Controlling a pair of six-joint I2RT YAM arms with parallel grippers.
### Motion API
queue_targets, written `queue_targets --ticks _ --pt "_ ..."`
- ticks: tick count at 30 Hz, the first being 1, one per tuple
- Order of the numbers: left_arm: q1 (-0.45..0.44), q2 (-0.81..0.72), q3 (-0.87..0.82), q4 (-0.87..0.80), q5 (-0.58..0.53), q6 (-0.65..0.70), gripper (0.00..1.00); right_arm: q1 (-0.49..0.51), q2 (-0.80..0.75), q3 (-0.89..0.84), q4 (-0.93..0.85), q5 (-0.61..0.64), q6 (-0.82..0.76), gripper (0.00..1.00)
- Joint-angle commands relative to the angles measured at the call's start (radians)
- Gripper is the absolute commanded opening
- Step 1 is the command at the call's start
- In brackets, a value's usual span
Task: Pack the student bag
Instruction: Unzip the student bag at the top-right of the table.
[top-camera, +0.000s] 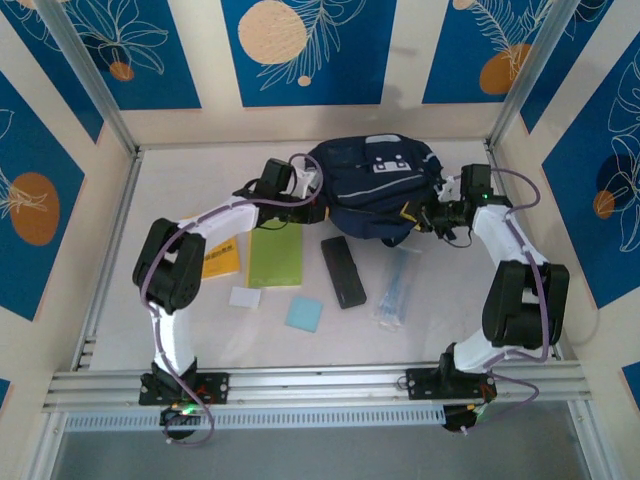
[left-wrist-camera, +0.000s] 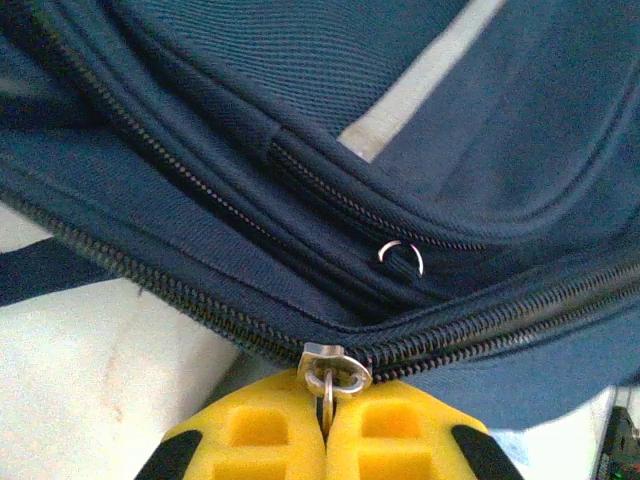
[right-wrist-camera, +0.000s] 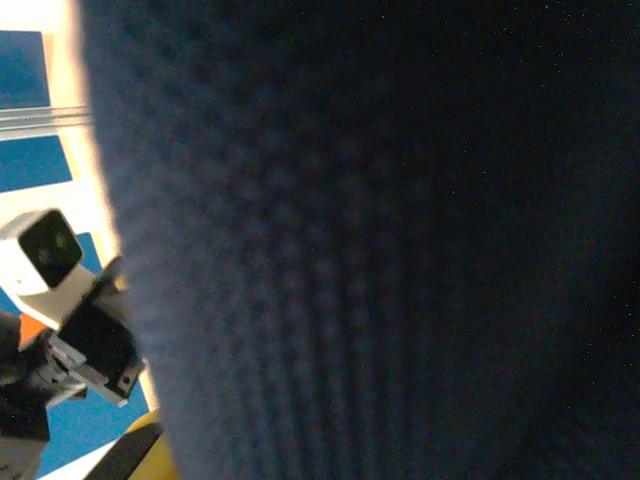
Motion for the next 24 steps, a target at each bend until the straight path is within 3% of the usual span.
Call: queue_targets --ticks 1,2,3,6,8,11,16,19,20,23,24 --pt "-0.035 -0.101 -0.046 0.050 -0.007 -0.032 0.00 -0.072 0.049 0.115 -0.069 0.017 -0.122 0.00" --pt "-0.051 -0.111 -0.052 0.050 -0.001 -0.032 0.00 -0.086 0.070 0.139 -0.075 0.030 -0.119 0.00" --pt "-0.071 -0.115 -0.049 0.046 0.003 -0.028 0.00 -0.100 0.096 0.162 -0.079 0.040 -0.103 0.08" --pt "-0.112 -0.097 -0.019 0.051 0.011 -0.037 0.00 -0.117 0.140 0.203 -0.074 -0.004 -0.013 0.43" --pt "-0.125 -0.072 0.016 0.059 0.013 -0.052 0.00 -0.101 0.130 0.173 -0.034 -0.036 0.044 0.59" --pt "-0.138 -0.038 0.064 0.112 0.015 -0.110 0.00 -0.058 0.087 0.096 0.000 -0.032 0.107 0.70" --pt "-0.163 -0.011 0.127 0.181 0.017 -0.167 0.00 0.023 0.023 -0.060 0.123 -0.044 0.236 0.73" --pt "-0.176 -0.002 0.140 0.186 0.022 -0.177 0.00 0.074 -0.004 -0.117 0.220 -0.032 0.322 0.69" --pt "-0.175 -0.002 0.135 0.186 0.021 -0.179 0.00 0.080 -0.012 -0.125 0.237 -0.022 0.335 0.58" --pt "-0.162 -0.014 0.101 0.151 -0.022 -0.143 0.00 0.065 -0.028 -0.119 0.231 0.003 0.334 0.05" --pt "-0.150 -0.017 0.089 0.135 -0.038 -0.125 0.00 0.055 -0.033 -0.115 0.222 0.007 0.331 0.00"
